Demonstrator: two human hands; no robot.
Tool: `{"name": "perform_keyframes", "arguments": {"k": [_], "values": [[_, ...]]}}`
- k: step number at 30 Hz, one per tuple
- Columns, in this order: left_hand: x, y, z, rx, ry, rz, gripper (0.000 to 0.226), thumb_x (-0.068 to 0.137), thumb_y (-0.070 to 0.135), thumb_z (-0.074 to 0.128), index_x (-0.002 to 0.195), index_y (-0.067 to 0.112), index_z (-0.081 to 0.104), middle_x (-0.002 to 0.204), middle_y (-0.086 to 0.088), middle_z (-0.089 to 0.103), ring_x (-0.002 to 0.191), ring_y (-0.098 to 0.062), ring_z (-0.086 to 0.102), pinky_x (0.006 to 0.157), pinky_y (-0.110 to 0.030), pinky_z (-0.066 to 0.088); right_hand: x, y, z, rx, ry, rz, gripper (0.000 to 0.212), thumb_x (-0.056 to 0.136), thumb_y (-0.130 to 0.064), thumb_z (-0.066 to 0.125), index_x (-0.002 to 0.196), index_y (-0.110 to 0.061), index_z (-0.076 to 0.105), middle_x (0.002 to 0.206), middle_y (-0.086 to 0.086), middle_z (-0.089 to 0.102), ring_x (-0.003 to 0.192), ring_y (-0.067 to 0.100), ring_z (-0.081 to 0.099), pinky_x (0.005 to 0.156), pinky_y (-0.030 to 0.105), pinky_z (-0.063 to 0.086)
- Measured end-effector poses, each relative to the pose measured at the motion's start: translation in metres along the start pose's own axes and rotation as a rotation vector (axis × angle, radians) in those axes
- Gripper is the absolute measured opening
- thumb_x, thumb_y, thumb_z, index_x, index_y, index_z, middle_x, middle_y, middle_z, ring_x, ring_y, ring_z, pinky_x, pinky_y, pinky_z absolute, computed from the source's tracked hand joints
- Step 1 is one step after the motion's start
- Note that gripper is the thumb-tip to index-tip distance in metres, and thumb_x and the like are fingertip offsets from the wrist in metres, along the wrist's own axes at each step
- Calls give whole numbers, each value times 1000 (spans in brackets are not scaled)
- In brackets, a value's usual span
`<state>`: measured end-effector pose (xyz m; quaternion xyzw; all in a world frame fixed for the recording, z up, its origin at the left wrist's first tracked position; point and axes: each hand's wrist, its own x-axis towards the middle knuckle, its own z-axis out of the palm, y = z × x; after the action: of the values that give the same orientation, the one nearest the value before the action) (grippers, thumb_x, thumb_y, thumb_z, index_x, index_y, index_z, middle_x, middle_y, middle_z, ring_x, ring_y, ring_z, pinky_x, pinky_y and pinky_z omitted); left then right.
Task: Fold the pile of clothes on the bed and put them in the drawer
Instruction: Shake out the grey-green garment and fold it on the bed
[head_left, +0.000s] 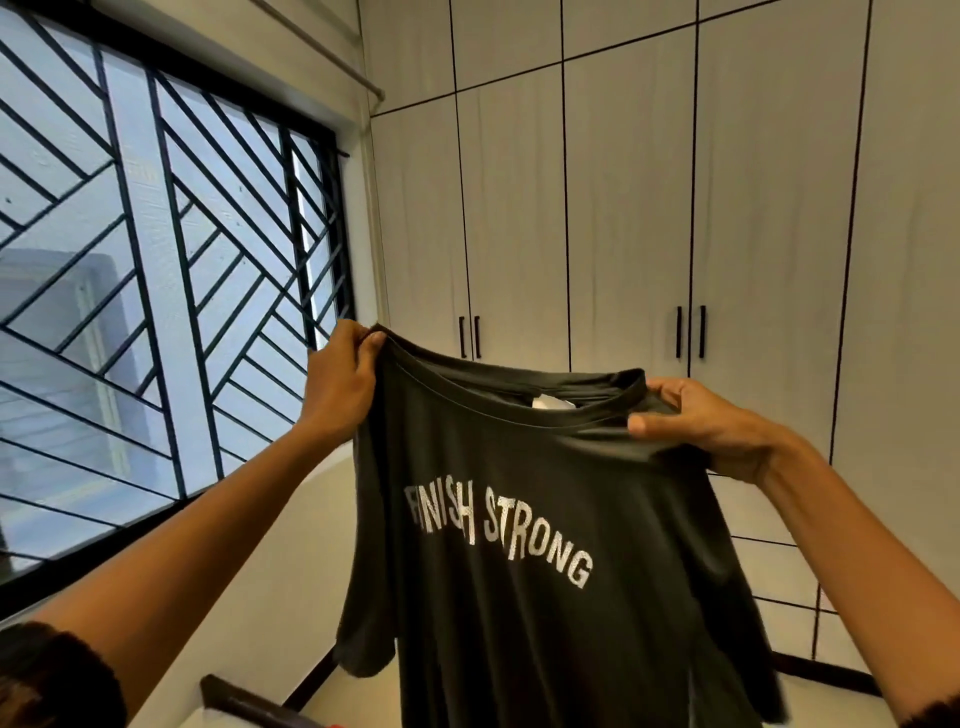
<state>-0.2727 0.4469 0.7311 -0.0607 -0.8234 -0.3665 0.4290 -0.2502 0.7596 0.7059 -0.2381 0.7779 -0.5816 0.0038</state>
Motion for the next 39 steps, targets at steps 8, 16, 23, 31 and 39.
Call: {"name": "perform_keyframes", "arguments": {"k": [8, 16, 23, 31, 39], "values": [[2, -6, 1, 61, -132, -172, 28, 98, 29, 46, 110, 5, 55, 98, -5, 50, 90, -16, 46, 77, -29, 34, 29, 4, 6, 174, 276, 159, 22, 85, -29, 64, 91, -8, 68, 84, 8, 71, 70, 17, 67, 59, 22, 56], [-15, 0, 22, -384, -457, -807, 24, 96, 14, 52, 112, -3, 52, 91, -13, 57, 81, -20, 56, 73, -29, 47, 52, 24, 51, 192, 468, 418, 22, 91, -18, 59, 103, 1, 59, 88, 13, 61, 80, 25, 60, 72, 32, 51], [-25, 38, 46, -666, -553, -770, 14, 98, 12, 44, 93, 5, 55, 93, -14, 59, 81, -20, 59, 67, -31, 51, 66, -5, 92, 193, 358, 250, 17, 94, -24, 54, 93, -8, 59, 86, 9, 62, 80, 21, 59, 67, 28, 49], [-23, 64, 43, -834, -895, -673, 95, 86, 72, 9, 146, -1, 20, 145, -22, 37, 129, -38, 41, 106, -48, 34, 62, -18, 96, -53, 182, 36, 23, 94, -35, 52, 89, -13, 58, 84, 2, 64, 79, 17, 63, 77, 30, 51], [-14, 63, 48, -428, -734, -328, 46, 97, 17, 47, 140, 6, 36, 122, -12, 60, 105, -22, 61, 90, -32, 47, 57, -6, 80, -32, 386, -7, 18, 95, -12, 49, 80, -15, 59, 79, 4, 61, 72, 13, 60, 64, 20, 48]]}}
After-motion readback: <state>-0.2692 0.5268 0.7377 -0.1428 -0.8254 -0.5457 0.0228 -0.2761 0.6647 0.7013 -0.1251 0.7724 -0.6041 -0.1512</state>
